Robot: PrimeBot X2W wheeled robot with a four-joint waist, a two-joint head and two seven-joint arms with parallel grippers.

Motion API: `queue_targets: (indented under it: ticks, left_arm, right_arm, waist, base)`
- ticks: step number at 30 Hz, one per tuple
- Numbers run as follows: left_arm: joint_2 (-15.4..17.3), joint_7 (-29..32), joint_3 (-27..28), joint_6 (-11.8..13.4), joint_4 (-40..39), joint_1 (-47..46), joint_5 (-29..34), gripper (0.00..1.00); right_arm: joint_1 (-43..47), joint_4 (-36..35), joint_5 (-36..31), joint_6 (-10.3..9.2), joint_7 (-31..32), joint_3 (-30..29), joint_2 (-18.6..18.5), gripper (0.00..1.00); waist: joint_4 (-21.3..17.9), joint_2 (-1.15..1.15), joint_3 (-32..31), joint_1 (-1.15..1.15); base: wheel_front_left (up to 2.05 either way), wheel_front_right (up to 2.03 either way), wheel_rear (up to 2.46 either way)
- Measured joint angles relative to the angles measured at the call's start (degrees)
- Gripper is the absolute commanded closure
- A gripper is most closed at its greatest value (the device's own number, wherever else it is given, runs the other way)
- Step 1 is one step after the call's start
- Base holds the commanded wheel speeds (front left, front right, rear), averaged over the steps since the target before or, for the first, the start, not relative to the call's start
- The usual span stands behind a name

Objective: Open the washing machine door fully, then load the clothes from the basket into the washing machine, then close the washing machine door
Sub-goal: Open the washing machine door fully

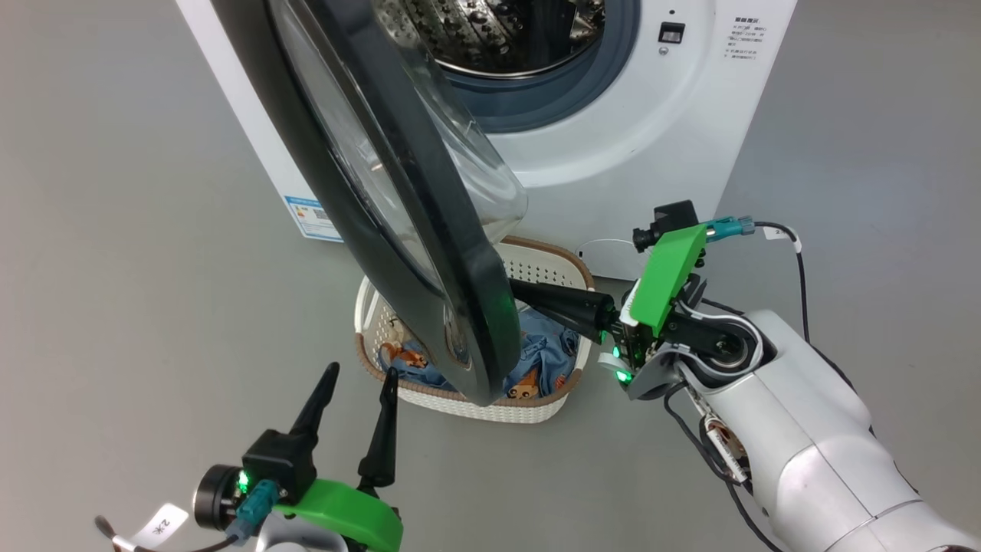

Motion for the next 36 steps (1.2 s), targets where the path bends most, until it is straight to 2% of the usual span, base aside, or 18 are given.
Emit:
queue_targets:
  ticks: [14, 19, 28, 29, 30, 31, 32, 33, 36]
  left_arm:
    - [0.01, 0.00, 0.24, -0.01, 0.15, 0.01, 0.01, 0.00]
    - [0.02, 0.00, 0.48, -0.01, 0.19, 0.02, 0.05, 0.00]
    - [0.03, 0.00, 1.51, -0.41, 0.30, 0.12, 0.52, 0.00]
    - [0.02, 0.00, 1.62, -0.41, 0.40, 0.13, 0.53, 0.00]
    - [0.02, 0.00, 1.71, -0.42, 0.43, 0.18, 0.55, 0.00]
    - [0.03, -0.01, 1.90, -0.42, 0.43, 0.29, 0.69, 0.00]
    - [0.03, 0.00, 2.02, -0.42, 0.48, 0.40, 0.98, 0.00]
    - [0.03, 0.00, 2.11, -0.44, 0.51, 0.56, 1.03, 0.00]
    - [0.03, 0.00, 2.42, -0.53, 0.68, 1.18, 1.13, 0.00]
  right_arm:
    - [-0.22, 0.52, 3.00, 0.00, -2.70, 2.41, 0.19, 1.00]
    - [-0.19, -0.27, 3.96, 0.00, -4.16, 1.31, -0.20, 1.00]
    - [2.11, -5.15, 5.46, 0.00, -9.02, -3.25, -3.22, 1.00]
    - [2.99, -6.01, 5.60, 0.00, -9.82, -3.94, -3.66, 0.96]
    - [3.99, -6.92, 5.71, 0.00, -10.60, -4.54, -4.08, 0.77]
    - [5.06, -7.97, 5.71, 0.00, -11.22, -5.16, -4.42, 0.57]
    - [6.09, -9.00, 5.71, 0.00, -11.85, -5.64, -4.75, 0.23]
    - [7.11, -9.98, 5.71, 0.00, -12.56, -6.00, -5.04, 0.00]
    - [10.21, -12.89, 5.64, 0.00, -14.72, -7.33, -5.91, 0.00]
  waist:
    - [-0.46, 0.00, -0.13, 0.00]
    - [-0.98, 0.00, -0.41, 0.00]
    - [-2.41, 0.00, -0.86, 0.00]
    - [-2.60, 0.00, -1.04, 0.00]
    - [-2.79, 0.00, -1.22, 0.00]
    - [-3.02, 0.00, -1.37, 0.00]
    - [-3.23, 0.00, -1.53, 0.00]
    - [-3.46, 0.00, -1.71, 0.00]
    - [-4.11, 0.00, -2.27, 0.00]
  base:
    - [0.00, 0.00, 0.00]
    - [0.00, 0.00, 0.00]
    - [0.00, 0.00, 0.00]
    - [0.00, 0.00, 0.00]
    - [0.00, 0.00, 0.00]
    - [0.00, 0.00, 0.00]
    - [0.00, 0.00, 0.00]
    - [0.00, 0.00, 0.00]
    - [0.00, 0.00, 0.00]
